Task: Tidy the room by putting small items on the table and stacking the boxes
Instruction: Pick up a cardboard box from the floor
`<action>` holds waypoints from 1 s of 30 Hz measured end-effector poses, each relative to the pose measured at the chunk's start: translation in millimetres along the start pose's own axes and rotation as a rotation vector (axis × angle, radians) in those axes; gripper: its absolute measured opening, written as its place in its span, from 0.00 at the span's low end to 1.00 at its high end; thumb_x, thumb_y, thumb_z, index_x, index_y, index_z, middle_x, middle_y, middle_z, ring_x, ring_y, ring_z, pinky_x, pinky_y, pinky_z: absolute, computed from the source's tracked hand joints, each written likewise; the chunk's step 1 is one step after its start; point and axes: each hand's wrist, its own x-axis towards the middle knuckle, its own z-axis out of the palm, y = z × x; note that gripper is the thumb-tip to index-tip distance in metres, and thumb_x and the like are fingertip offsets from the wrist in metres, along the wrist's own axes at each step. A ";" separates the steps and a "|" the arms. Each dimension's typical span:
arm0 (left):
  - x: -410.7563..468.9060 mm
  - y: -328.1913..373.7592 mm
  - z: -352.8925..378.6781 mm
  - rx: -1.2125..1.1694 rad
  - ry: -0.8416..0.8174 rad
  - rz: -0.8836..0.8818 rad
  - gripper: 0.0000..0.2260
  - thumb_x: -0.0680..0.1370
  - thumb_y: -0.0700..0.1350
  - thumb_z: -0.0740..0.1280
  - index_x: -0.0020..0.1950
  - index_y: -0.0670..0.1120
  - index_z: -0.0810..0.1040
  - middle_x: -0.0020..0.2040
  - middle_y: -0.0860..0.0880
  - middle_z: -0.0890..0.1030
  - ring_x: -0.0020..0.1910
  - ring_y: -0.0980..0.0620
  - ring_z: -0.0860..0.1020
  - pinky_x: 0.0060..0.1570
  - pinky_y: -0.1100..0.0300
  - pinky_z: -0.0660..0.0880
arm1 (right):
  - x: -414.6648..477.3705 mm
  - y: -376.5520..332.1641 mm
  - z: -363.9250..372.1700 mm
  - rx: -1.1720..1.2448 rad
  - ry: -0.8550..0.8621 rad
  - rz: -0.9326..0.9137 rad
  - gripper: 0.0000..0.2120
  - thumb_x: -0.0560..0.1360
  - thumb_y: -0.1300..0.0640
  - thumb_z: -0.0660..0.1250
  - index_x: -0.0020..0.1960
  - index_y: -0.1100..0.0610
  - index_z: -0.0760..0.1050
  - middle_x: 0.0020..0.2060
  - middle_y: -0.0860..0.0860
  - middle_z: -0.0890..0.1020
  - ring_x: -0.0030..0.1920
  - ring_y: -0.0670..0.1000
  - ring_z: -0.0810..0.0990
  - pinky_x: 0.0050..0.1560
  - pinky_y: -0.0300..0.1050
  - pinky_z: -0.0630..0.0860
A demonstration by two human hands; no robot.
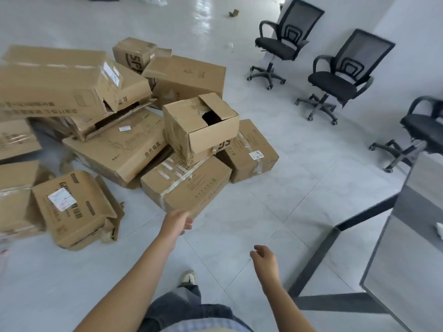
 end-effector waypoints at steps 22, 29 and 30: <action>170.4 85.2 60.0 -0.265 0.399 -0.353 0.07 0.78 0.39 0.62 0.52 0.37 0.75 0.44 0.41 0.78 0.38 0.46 0.75 0.44 0.56 0.69 | 289.8 -189.6 5.1 -0.338 -0.388 -0.130 0.18 0.78 0.59 0.60 0.67 0.58 0.70 0.63 0.55 0.74 0.61 0.53 0.74 0.57 0.42 0.71; 203.0 128.7 123.5 -0.399 0.498 -0.401 0.05 0.78 0.39 0.62 0.49 0.37 0.75 0.41 0.41 0.78 0.37 0.46 0.75 0.37 0.58 0.68 | 408.7 -242.5 -26.1 -0.518 -0.485 -0.147 0.18 0.77 0.59 0.60 0.66 0.58 0.70 0.63 0.55 0.75 0.61 0.54 0.74 0.58 0.44 0.71; 209.5 133.9 126.3 -0.419 0.517 -0.409 0.05 0.78 0.38 0.62 0.48 0.37 0.75 0.40 0.42 0.78 0.37 0.47 0.75 0.37 0.58 0.67 | 422.2 -247.5 -24.5 -0.543 -0.495 -0.145 0.18 0.77 0.59 0.59 0.66 0.58 0.71 0.63 0.56 0.75 0.61 0.54 0.74 0.58 0.45 0.71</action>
